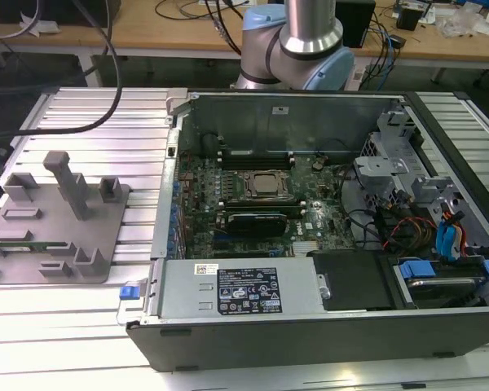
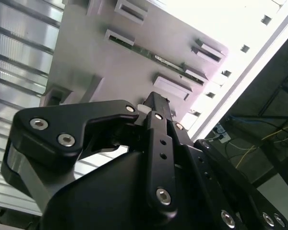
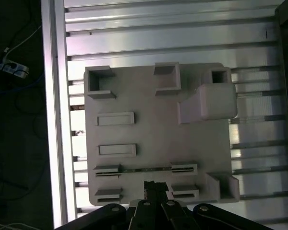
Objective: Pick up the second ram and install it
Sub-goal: 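Reach for the second ram, then pick up the second ram and move it above second insertion slot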
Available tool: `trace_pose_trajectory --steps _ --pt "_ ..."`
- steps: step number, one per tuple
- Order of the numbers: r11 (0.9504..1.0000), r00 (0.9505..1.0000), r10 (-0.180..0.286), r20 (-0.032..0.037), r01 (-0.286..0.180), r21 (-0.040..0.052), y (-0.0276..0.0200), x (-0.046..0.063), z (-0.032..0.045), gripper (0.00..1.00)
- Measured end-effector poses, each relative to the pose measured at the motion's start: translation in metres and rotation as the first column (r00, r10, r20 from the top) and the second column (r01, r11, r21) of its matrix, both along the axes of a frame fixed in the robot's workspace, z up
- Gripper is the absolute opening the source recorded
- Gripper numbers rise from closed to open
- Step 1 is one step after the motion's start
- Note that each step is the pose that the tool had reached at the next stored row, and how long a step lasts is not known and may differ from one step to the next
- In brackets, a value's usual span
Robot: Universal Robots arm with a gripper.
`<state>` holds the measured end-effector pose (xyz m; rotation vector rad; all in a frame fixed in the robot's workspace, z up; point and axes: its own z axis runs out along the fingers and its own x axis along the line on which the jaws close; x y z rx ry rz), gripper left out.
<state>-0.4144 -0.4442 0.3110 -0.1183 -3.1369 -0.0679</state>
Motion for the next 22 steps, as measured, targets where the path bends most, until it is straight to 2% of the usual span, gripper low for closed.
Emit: trace_pose_trajectory --steps 3,4,19,22 --pt "1.0000 1.0000 0.000 -0.0012 0.000 -0.0001 -0.0010 0.000 -0.0058 0.08" --pt "1.0000 1.0000 0.000 -0.0024 0.000 -0.0001 -0.0018 0.000 -0.0105 0.08" --pt "1.0000 1.0000 0.000 -0.0025 0.000 -0.0001 -0.0019 0.000 -0.0116 0.08" --pt "0.9990 0.9990 0.045 -0.0024 -0.045 0.0000 -0.0019 0.000 -0.0117 0.08"
